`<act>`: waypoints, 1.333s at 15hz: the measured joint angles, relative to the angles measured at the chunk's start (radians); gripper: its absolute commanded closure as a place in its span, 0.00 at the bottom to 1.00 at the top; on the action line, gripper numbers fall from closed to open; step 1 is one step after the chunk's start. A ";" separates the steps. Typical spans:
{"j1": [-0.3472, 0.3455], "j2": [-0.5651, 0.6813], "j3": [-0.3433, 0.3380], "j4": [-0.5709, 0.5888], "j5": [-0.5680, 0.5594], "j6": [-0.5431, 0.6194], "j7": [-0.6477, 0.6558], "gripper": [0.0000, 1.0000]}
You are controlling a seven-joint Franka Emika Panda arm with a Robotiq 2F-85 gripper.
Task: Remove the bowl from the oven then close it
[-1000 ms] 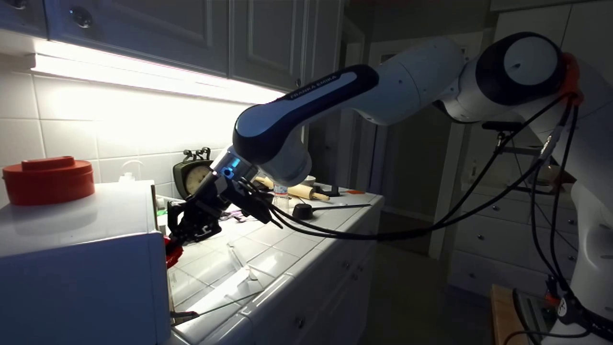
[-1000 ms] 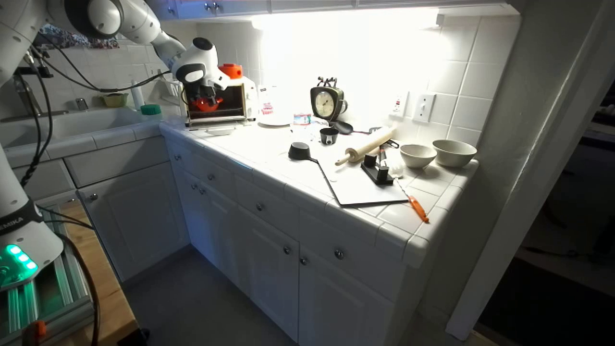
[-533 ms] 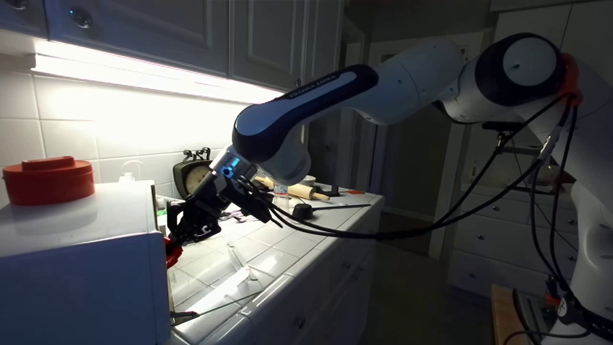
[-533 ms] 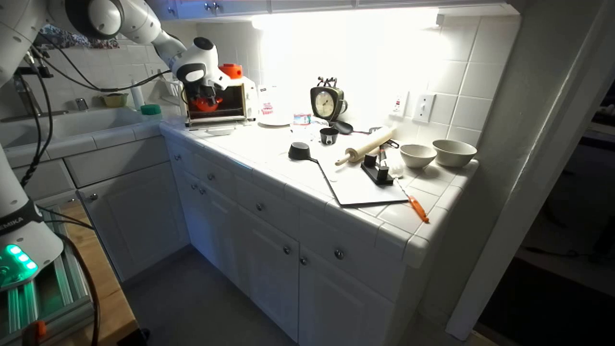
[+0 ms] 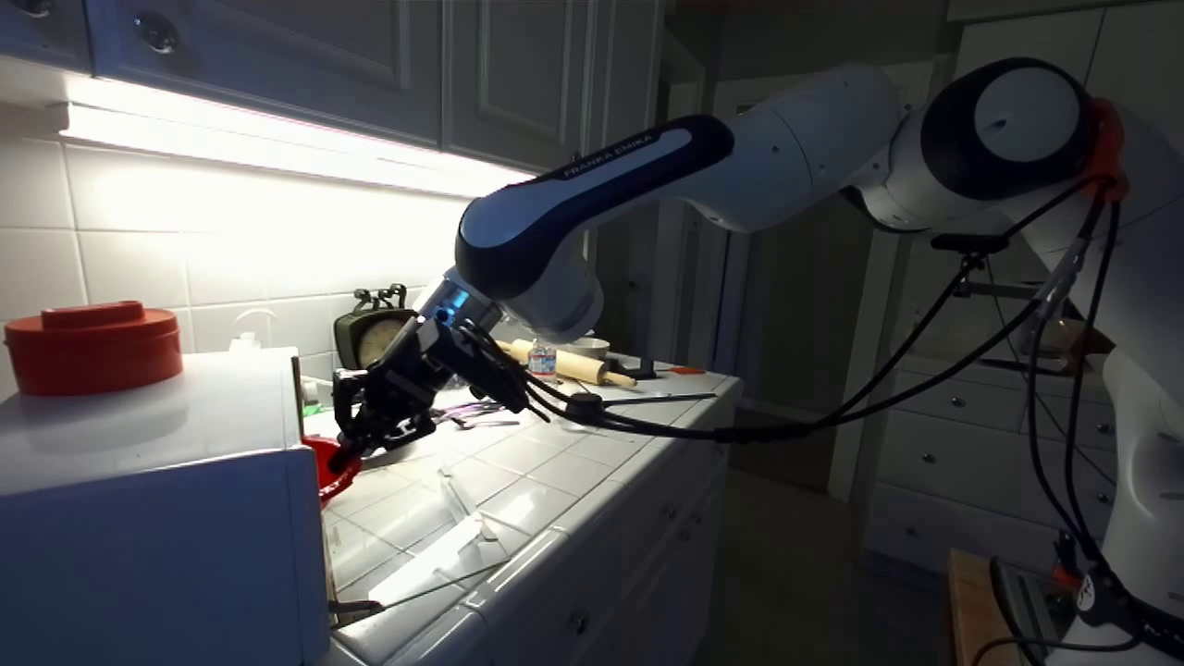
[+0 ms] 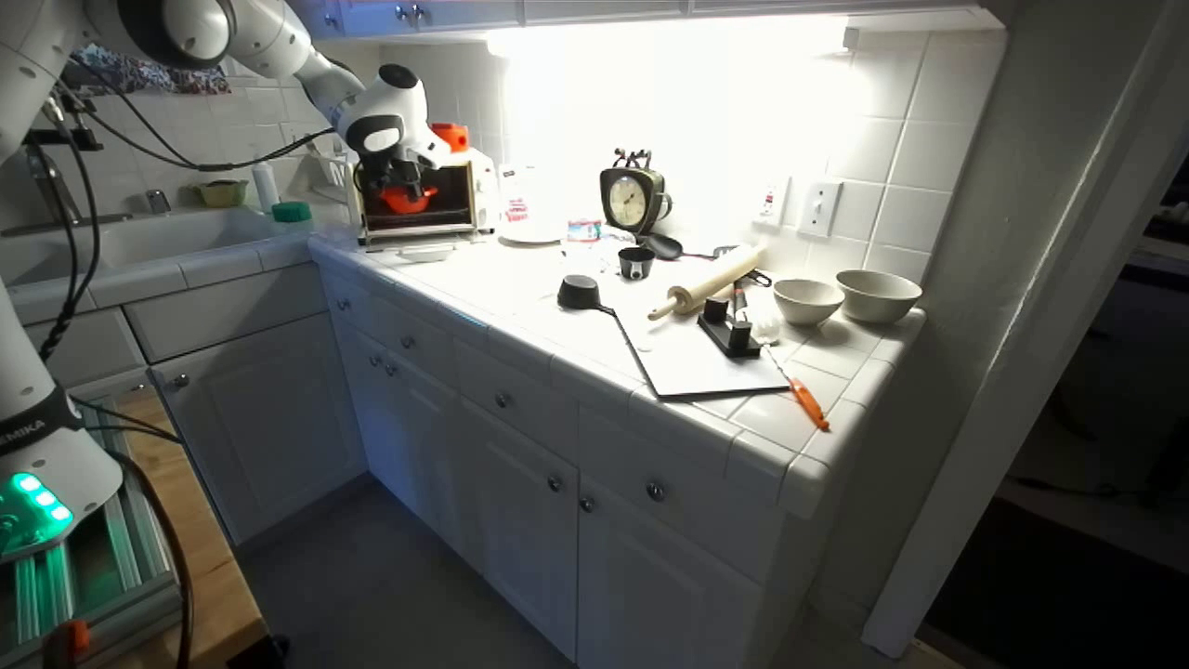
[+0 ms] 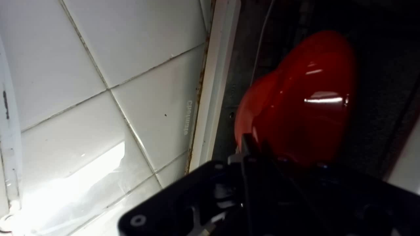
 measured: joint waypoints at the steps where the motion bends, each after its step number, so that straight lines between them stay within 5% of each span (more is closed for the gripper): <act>1: -0.001 0.000 -0.004 0.000 0.000 0.000 0.008 0.99; 20: -0.061 -0.163 -0.057 -0.221 0.023 0.067 0.159 0.99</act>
